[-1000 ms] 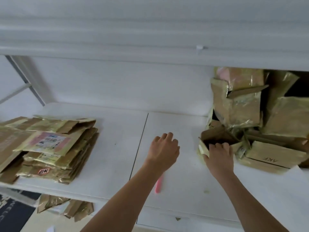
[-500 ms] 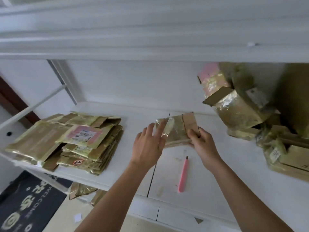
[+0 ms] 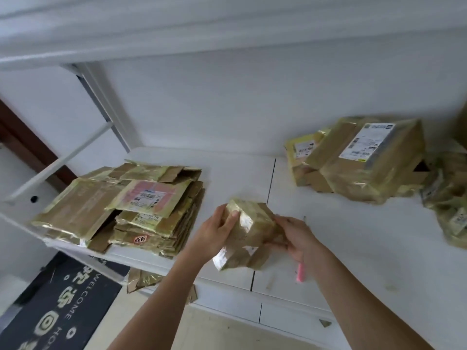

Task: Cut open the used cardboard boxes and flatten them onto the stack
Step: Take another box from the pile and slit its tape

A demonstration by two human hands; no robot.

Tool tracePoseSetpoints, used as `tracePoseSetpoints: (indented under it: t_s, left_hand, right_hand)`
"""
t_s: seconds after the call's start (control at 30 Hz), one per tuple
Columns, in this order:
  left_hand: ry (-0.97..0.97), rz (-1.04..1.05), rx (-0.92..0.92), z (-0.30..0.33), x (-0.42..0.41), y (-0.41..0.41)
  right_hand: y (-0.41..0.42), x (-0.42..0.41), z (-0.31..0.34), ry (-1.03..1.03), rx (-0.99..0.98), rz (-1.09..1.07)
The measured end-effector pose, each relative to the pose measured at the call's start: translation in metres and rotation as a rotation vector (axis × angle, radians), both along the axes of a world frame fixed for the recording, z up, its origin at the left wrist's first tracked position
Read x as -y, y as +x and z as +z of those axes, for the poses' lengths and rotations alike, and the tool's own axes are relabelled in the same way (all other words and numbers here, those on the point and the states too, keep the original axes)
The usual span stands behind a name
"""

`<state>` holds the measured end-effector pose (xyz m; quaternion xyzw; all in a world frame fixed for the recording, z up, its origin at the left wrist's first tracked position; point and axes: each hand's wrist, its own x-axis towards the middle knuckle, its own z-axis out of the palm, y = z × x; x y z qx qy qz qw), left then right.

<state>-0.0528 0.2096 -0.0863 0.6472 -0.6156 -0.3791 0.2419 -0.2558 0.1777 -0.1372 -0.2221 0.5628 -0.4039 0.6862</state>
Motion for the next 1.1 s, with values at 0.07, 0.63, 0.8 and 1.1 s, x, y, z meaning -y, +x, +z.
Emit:
tracePoseSetpoints:
  t_s: [0.07,0.63,0.8,1.1]
  left_hand:
    - [-0.013,0.054,0.088,-0.004,0.005,-0.005]
    - [0.083,0.112,0.048,-0.005,0.033,-0.028]
    - [0.113,0.170,0.014,-0.001,0.022,-0.030]
    - [0.363,0.287,-0.288,-0.005,-0.005,-0.020]
  right_hand:
    - [-0.009,-0.001,-0.008,-0.143,-0.346,-0.023]
    - [-0.048,-0.027,-0.017,-0.458,-1.234,0.080]
    - [-0.005,-0.029,0.023,-0.602,-0.446,-0.116]
    - [0.022,-0.043,0.016,-0.581,-0.500,-0.031]
